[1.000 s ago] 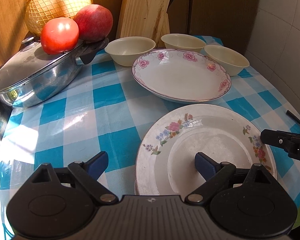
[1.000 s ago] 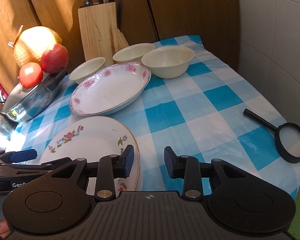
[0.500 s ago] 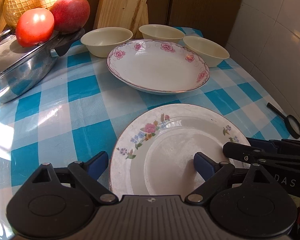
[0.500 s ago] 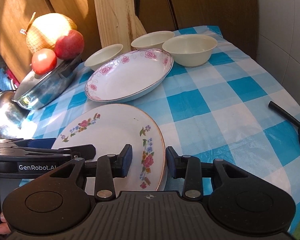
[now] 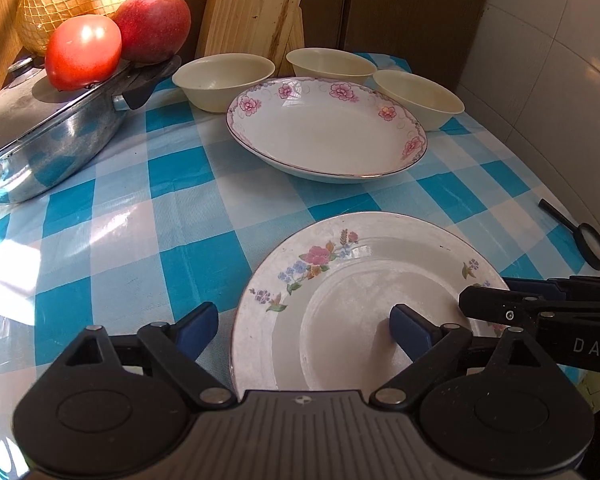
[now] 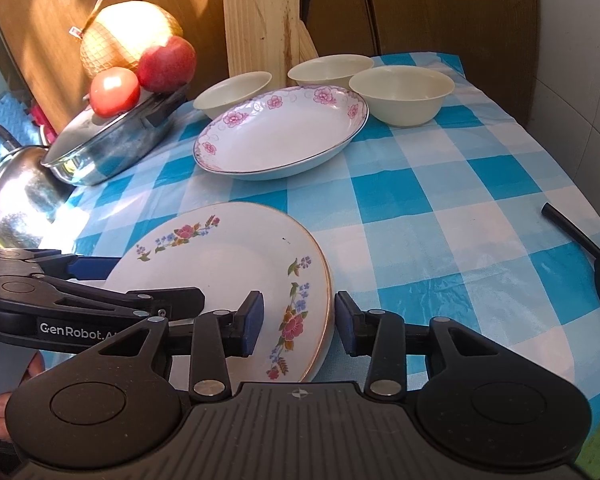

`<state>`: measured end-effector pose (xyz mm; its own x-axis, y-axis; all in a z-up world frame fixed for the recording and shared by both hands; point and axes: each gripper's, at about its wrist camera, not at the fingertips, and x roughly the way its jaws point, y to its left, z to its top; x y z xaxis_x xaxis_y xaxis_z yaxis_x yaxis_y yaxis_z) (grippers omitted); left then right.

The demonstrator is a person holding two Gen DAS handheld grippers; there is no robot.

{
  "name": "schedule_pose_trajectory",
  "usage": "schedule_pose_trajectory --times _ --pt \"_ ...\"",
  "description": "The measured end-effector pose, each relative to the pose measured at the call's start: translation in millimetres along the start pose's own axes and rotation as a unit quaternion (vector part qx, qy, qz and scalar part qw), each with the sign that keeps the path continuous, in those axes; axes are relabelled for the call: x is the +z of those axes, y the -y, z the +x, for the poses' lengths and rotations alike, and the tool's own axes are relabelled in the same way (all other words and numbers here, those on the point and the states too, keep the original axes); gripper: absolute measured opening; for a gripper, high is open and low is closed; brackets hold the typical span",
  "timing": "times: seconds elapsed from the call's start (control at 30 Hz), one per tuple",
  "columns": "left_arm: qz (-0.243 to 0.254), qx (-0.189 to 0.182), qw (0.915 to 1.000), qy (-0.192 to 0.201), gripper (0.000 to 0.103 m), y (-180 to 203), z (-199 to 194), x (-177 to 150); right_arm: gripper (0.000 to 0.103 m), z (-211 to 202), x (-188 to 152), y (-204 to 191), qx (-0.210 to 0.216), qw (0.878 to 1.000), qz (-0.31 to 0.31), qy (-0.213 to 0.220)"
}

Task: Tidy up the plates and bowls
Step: 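Open both tools and move them toward the pink-flower dish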

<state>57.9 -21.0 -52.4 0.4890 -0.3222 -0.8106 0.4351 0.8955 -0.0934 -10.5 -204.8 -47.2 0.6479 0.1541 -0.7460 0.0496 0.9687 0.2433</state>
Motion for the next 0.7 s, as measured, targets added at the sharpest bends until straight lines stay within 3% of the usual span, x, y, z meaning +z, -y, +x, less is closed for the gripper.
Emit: schedule_pose_trajectory --times 0.23,0.7 --pt "0.019 0.005 0.9998 0.0 0.086 3 -2 0 0.047 10 6 10 0.02 0.998 0.052 -0.009" --pt "-0.002 0.025 0.9997 -0.001 0.087 -23 -15 -10 0.048 16 3 -19 0.047 0.999 0.009 -0.025"
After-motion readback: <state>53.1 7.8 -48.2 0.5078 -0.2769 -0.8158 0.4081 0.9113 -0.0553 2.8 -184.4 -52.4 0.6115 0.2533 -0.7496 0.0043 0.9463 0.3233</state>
